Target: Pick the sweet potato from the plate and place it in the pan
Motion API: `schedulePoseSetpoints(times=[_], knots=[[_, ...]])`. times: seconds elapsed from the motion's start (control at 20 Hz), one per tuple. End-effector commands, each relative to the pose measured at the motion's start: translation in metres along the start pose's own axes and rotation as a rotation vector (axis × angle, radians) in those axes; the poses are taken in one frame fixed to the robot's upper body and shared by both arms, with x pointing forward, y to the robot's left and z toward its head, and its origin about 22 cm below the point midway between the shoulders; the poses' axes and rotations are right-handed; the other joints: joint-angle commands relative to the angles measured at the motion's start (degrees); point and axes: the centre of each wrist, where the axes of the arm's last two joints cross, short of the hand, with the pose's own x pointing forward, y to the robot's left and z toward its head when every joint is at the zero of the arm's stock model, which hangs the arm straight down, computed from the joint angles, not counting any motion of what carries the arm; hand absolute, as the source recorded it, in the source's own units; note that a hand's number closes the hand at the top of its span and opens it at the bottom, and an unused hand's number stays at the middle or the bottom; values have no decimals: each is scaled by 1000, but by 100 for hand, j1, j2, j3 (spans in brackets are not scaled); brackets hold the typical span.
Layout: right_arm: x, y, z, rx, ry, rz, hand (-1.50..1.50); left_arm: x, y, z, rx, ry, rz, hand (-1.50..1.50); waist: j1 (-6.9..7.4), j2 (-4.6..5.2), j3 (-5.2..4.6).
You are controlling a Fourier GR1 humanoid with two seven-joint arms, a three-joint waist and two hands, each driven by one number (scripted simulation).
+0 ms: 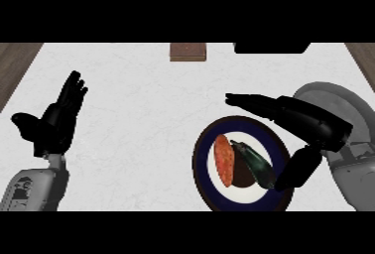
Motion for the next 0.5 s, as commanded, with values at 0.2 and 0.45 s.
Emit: schedulePoseSetpoints(times=[0.2, 0.45], knots=[[-18, 1, -31, 32, 120, 44, -150, 0, 12, -9, 2, 4, 2, 0, 41, 13, 0], [-39, 31, -19, 106, 103, 40, -150, -15, -7, 11, -16, 3, -2, 0, 16, 6, 2]])
